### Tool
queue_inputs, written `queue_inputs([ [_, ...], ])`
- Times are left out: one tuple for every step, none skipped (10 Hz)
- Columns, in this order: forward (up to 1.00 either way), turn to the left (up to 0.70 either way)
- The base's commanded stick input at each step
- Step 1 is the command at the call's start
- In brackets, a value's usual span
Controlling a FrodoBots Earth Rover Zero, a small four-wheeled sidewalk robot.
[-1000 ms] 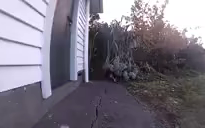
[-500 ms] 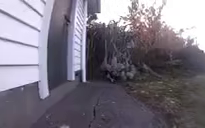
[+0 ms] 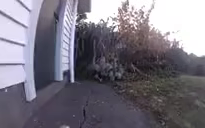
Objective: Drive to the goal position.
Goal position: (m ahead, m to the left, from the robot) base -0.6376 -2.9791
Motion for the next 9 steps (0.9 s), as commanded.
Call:
queue_inputs([
  [0.0,-0.45],
  [0.0,-0.45],
  [0.0,-0.45],
  [0.0,-0.45],
  [0.0,-0.45],
  [0.0,-0.45],
  [0.0,-0.45],
  [0.0,-0.45],
  [0.0,-0.45],
])
